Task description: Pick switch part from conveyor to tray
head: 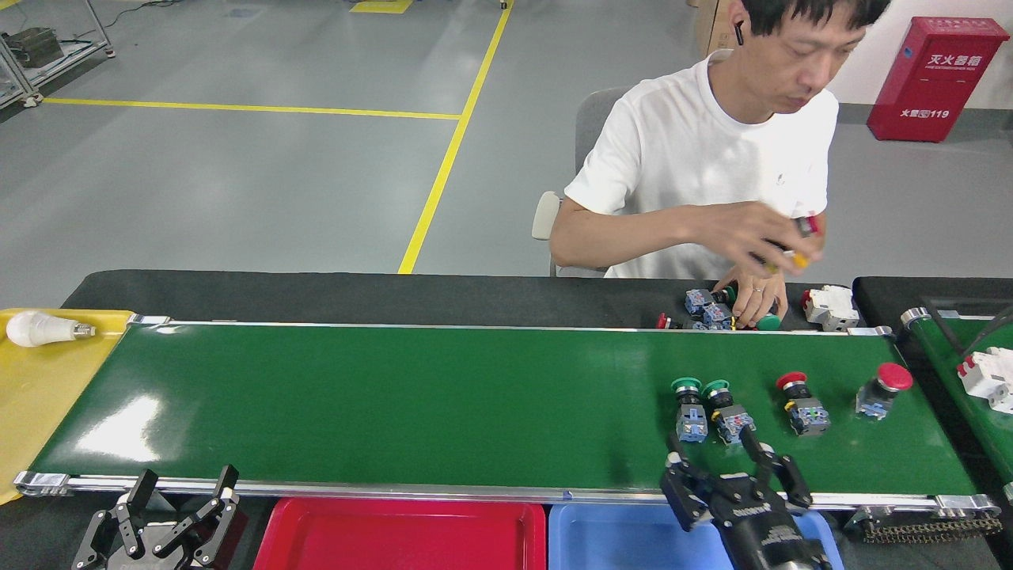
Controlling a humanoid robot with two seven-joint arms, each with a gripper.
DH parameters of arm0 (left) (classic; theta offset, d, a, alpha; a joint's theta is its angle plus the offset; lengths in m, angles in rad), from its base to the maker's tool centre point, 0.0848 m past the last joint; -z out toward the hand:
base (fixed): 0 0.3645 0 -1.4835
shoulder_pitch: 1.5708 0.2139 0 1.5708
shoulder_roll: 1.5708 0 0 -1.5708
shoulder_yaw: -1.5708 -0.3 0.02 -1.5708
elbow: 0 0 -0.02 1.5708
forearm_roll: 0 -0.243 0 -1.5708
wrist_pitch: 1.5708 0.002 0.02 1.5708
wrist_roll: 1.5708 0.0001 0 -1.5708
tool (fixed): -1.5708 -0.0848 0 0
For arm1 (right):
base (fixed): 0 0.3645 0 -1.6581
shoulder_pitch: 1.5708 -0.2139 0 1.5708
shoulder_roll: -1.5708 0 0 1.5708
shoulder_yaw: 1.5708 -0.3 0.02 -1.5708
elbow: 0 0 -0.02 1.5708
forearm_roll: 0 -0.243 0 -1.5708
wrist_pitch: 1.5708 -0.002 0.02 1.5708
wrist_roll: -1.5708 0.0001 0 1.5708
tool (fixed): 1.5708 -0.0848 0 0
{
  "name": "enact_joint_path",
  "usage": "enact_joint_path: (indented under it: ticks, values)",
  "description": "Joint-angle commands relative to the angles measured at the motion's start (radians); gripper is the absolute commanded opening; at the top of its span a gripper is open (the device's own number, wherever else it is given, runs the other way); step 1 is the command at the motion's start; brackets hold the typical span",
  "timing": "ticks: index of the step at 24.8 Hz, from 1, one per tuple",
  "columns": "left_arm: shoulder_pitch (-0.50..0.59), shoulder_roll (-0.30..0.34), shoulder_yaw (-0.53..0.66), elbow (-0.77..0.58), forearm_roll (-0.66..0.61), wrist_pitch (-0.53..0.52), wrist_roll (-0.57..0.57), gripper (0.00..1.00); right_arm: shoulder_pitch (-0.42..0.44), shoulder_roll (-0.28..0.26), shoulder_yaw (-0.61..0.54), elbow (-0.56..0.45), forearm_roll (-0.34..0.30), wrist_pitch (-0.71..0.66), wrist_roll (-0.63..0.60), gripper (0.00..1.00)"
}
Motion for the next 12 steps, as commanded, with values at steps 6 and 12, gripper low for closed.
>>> enact_joint_path:
  ticks: [6,12]
  values:
    - [0.021,-0.004,0.017,-0.013,-0.002,-0.005,0.009,1.0,0.072,0.024,-0.02,-0.067,0.0,-0.021,-0.071,1.0]
    - [0.029,-0.032,0.013,-0.013,-0.002,-0.004,0.005,1.0,0.067,0.044,-0.015,-0.067,0.003,-0.02,-0.069,1.0]
